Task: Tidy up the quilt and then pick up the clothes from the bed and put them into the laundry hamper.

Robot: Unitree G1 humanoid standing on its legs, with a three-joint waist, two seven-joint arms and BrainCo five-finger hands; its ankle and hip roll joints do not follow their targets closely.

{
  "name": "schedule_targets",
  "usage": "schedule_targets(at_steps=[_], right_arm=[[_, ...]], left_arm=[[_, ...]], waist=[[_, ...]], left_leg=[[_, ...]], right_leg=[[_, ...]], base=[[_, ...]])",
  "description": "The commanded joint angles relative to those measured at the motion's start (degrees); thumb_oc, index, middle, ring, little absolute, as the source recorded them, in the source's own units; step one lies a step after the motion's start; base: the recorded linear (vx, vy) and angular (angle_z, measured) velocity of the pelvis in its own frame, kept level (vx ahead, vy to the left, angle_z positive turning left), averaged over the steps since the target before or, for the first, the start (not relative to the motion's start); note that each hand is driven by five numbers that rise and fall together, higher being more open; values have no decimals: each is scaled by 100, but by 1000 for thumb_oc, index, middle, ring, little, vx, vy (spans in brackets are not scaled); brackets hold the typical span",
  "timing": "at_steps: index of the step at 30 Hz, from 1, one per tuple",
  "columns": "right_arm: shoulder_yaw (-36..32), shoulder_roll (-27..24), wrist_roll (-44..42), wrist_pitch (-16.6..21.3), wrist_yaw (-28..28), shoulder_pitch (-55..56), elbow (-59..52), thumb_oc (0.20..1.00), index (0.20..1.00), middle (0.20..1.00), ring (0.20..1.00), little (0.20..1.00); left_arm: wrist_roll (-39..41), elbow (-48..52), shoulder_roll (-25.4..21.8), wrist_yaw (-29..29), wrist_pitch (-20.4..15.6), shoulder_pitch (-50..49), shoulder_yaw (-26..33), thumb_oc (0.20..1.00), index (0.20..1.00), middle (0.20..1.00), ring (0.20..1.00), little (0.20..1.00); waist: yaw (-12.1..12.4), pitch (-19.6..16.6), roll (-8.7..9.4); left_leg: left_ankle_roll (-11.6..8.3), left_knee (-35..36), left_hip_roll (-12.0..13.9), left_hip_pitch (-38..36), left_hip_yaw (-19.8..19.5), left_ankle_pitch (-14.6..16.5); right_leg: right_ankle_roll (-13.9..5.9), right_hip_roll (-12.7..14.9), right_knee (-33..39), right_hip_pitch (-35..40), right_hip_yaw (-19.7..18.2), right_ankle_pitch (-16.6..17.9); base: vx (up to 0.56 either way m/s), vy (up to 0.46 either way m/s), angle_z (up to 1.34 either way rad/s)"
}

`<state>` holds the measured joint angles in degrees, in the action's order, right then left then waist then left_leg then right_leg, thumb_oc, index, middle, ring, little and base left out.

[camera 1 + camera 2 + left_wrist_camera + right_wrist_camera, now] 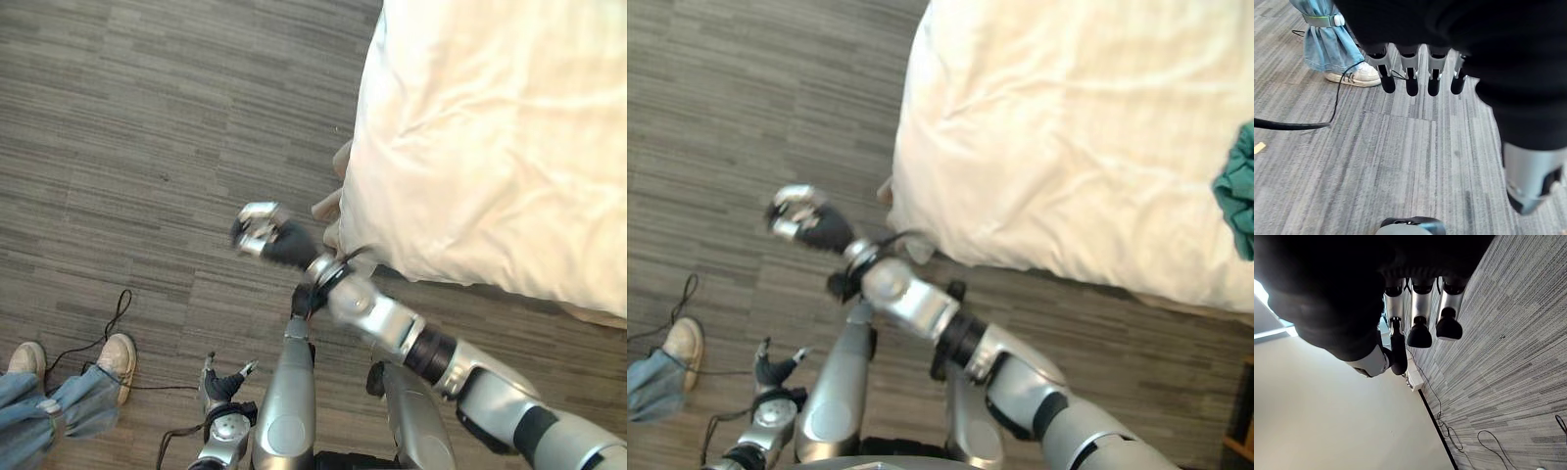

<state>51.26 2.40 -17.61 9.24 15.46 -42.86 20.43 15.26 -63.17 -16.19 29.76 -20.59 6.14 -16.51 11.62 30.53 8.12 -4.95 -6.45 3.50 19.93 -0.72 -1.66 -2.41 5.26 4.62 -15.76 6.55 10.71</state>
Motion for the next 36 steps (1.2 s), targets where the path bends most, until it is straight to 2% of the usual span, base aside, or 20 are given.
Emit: schedule_targets(at_steps=[1,4,5,8,9,10,11,13,14,18,19,22,24,27,30,33,36], right_arm=[[-650,28,755,666,1099,-124,196,200,200,200,200,200],[-1225,-387,994,1093,1526,-155,426,200,200,200,200,200],[-1367,-516,1060,1114,1688,-187,453,200,200,200,200,200],[-1753,-894,1083,921,1878,-294,347,200,200,200,200,200],[-2092,-1321,874,636,1899,-386,236,200,200,200,200,200],[-2153,-1409,806,552,1902,-400,219,200,200,200,200,200],[-2356,-1714,606,360,1765,-459,222,200,200,200,200,200],[-2464,-1894,473,231,1665,-486,217,200,200,200,200,200],[-2579,-2184,241,6,1478,-504,314,200,200,200,200,200],[-2618,-2525,-18,-417,1249,-571,814,200,200,200,200,200],[-2584,-2578,-121,-518,1165,-591,1309,200,200,200,200,200],[-2554,-2589,-167,-473,1135,-573,1556,200,200,200,200,200],[-2505,-2494,-357,-467,1086,-335,2371,200,200,200,200,200],[-2608,-2340,-869,-337,1113,268,2818,200,200,200,200,200],[-2924,-2105,-998,83,944,1605,3118,200,200,200,200,200],[-3011,-2014,-1036,173,873,2175,3235,200,200,200,200,200],[-3357,-1730,-1024,666,395,3306,4007,200,200,200,200,200]], left_arm=[[-238,-443,-143,203,51,-352,-35,1000,1000,1000,1000,1000],[-358,-656,-203,297,55,-488,26,1000,1000,1000,1000,1000],[-343,-716,-225,305,80,-515,56,1000,1000,1000,1000,1000],[-435,-777,-306,309,149,-611,196,1000,1000,1000,1000,1000],[-492,-780,-372,296,202,-708,304,1000,1000,1000,1000,1000],[-509,-775,-387,294,229,-720,325,1000,1000,1000,1000,1000],[-514,-752,-435,271,282,-765,366,1000,1000,1000,1000,1000],[-504,-734,-457,252,317,-771,376,1000,1000,1000,1000,1000],[-435,-693,-505,166,374,-750,380,1000,1000,1000,1000,1000],[-171,-642,-552,20,415,-624,325,1000,1000,1000,1000,1000],[-12,-657,-524,-31,376,-552,270,1000,1000,1000,1000,1000],[45,-670,-496,-55,336,-523,250,1000,1000,1000,1000,1000],[139,-748,-318,-58,212,-453,137,1000,1000,1000,1000,1000],[126,-810,-153,69,98,-457,33,1000,1000,1000,1000,1000],[62,-871,-14,222,65,-514,18,1000,1000,1000,1000,1000],[-28,-865,40,329,65,-593,24,1000,1000,1000,1000,1000],[-449,-975,120,536,176,-728,101,1000,1000,1000,1000,1000]], waist=[[148,-203,-41],[162,-301,143],[157,-319,190],[142,-348,300],[115,-363,360],[106,-365,366],[71,-365,355],[42,-361,335],[-16,-337,277],[-103,-248,117],[-125,-196,32],[-136,-167,-13],[-162,-85,-148],[-239,-74,-203],[-431,-141,-176],[-505,-201,-138],[-736,-479,4]], left_leg=[[284,362,-153,-196,-165,-29],[276,363,-69,-275,-151,-9],[271,369,-44,-299,-145,-5],[252,354,18,-342,-131,17],[243,339,58,-355,-144,33],[244,339,63,-359,-147,36],[232,350,84,-344,-162,22],[223,355,86,-321,-178,9],[209,371,78,-272,-200,-18],[190,357,32,-120,-245,-60],[172,301,9,-9,-280,-78],[165,273,-1,47,-296,-86],[130,222,-30,144,-329,-105],[125,237,-46,134,-310,-102],[162,301,-41,-3,-200,-77],[185,334,-28,-94,-142,-55],[262,396,-20,-429,29,18]], right_leg=[[-821,443,25,600,-206,-188],[-878,395,38,731,-175,-159],[-889,377,38,756,-178,-152],[-909,323,38,805,-198,-134],[-898,265,38,826,-241,-134],[-895,253,38,828,-251,-136],[-871,211,38,817,-281,-154],[-855,189,38,795,-306,-168],[-826,163,37,743,-336,-192],[-764,155,-15,546,-340,-238],[-728,167,-52,434,-314,-258],[-711,172,-73,386,-298,-269],[-650,194,-127,287,-231,-314],[-630,216,-145,256,-189,-313],[-624,203,-143,299,-228,-291],[-631,190,-137,352,-260,-287],[-694,141,-123,573,-396,-235]], base=[[91,-190,-1],[114,-234,2],[148,-251,18],[114,-191,3],[145,-245,-29],[132,-229,-30],[51,-102,-19],[18,-65,-8],[-1,-44,-8],[-58,-8,-2],[-93,3,-4],[-63,18,-2],[-132,67,6],[-69,50,7],[-50,51,5],[-17,22,-1],[-30,58,-2]])
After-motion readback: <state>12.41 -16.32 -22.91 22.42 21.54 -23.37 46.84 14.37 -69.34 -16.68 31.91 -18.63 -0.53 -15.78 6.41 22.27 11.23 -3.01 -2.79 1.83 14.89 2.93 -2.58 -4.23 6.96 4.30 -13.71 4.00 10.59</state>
